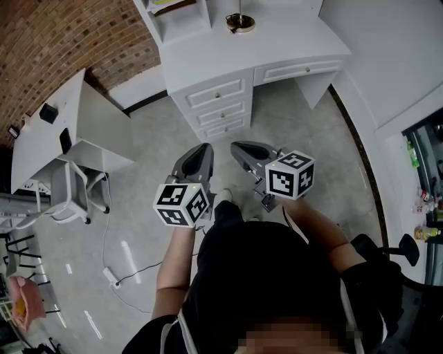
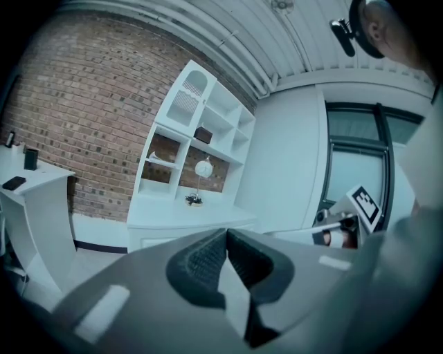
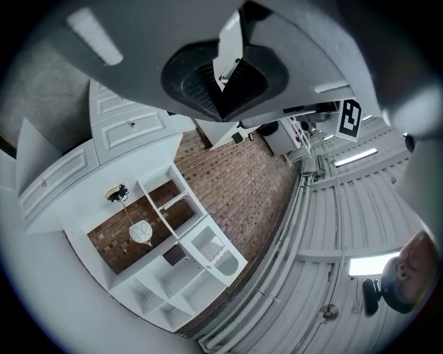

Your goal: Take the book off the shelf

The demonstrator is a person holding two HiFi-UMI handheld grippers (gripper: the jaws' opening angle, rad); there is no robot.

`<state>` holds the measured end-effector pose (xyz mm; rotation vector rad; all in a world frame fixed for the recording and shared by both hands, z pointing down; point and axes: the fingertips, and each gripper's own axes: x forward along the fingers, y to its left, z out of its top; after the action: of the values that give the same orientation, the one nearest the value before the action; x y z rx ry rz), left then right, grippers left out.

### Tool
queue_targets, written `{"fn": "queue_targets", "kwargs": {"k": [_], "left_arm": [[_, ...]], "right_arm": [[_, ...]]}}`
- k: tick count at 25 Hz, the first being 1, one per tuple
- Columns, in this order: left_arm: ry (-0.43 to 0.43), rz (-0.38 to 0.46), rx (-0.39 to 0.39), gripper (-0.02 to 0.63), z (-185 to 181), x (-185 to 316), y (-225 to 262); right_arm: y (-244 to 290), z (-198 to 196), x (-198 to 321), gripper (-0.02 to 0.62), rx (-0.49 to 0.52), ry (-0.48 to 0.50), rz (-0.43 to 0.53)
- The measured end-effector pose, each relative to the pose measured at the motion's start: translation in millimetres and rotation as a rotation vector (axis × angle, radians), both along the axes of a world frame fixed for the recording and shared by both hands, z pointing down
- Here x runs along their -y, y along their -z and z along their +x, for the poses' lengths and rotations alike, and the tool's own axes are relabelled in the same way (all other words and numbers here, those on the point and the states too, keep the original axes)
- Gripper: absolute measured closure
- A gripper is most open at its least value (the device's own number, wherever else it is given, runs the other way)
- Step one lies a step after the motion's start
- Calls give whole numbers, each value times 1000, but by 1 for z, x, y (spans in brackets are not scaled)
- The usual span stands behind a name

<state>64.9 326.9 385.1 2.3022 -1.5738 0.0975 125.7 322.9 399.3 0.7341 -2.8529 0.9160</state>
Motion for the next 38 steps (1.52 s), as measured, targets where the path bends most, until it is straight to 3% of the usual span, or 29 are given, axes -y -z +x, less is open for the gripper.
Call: {"fn": "queue_targets", "kwargs": {"k": [7,15,28,38], "left_arm": [[-30,-6,-27,597,-27,53,-2],[-73,-10,5,598,-61,107,-3],[-115,-2,31,598,-116,160,-7],[-115,0,32,598,-131,192,-7]], "right_arm": [[9,-30,51,597,-24,-17,15],[7,-71,102,597,-39,-29,5],[1,-132,153,597,-44,-56,-4],[-1,-147,179,597,-57,-64,-2]]}}
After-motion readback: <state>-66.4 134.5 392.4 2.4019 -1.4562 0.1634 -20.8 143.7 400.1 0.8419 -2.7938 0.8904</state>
